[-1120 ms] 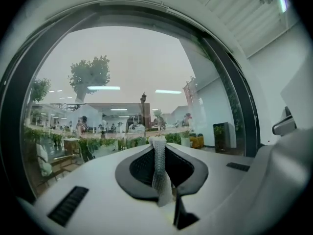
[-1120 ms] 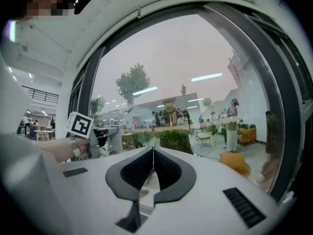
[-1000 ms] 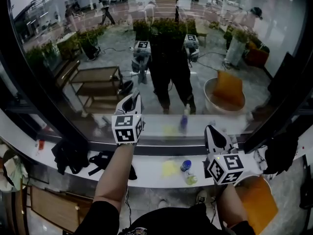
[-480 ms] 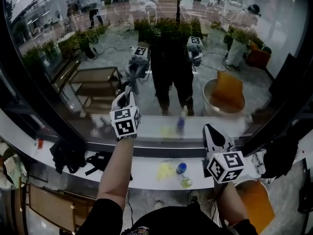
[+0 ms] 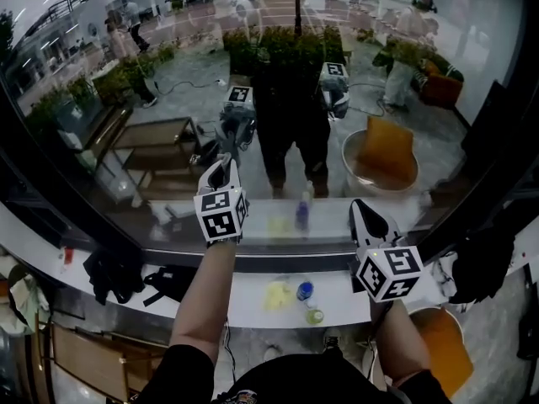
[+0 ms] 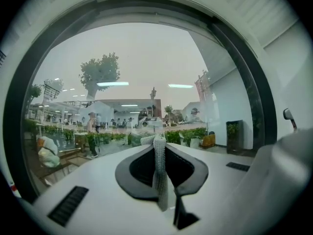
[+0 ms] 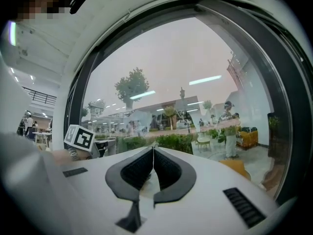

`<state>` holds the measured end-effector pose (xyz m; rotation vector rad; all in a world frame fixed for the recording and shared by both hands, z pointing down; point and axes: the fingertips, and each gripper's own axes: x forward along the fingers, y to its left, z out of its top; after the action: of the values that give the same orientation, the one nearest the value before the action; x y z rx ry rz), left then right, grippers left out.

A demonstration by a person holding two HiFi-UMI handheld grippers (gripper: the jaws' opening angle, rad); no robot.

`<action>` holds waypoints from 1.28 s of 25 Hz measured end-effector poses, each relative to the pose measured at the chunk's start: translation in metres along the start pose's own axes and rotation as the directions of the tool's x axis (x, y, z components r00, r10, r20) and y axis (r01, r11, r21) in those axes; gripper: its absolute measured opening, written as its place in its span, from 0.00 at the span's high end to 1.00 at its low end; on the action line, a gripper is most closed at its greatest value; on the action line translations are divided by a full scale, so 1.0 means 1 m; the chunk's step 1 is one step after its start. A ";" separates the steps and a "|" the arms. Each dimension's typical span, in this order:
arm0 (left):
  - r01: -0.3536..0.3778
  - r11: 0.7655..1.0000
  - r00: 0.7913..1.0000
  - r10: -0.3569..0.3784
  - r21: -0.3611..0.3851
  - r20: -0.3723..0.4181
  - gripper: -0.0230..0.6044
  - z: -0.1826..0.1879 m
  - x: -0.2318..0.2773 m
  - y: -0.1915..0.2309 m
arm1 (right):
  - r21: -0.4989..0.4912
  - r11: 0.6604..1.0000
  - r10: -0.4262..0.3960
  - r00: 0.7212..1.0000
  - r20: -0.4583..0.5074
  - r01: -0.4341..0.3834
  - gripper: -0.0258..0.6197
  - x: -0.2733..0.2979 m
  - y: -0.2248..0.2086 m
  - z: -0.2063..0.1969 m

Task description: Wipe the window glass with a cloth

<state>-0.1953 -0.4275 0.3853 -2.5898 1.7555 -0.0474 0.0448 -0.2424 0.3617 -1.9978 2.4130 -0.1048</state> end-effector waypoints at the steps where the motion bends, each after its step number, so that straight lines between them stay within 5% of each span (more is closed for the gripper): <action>1: 0.009 1.000 1.000 -0.009 0.002 -0.001 0.91 -0.002 0.002 -0.011 | 0.003 1.000 -0.005 1.000 0.004 0.005 0.91 0.001 -0.010 -0.001; 32: 0.272 0.962 0.962 -0.272 0.035 0.008 0.91 0.011 0.037 -0.264 | 0.074 0.988 -0.133 0.991 -0.027 0.135 0.91 0.012 -0.228 -0.010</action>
<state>0.0635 -0.3646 0.3823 -2.7787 1.3690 -0.0619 0.2653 -0.2964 0.3845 -2.1341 2.2477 -0.2165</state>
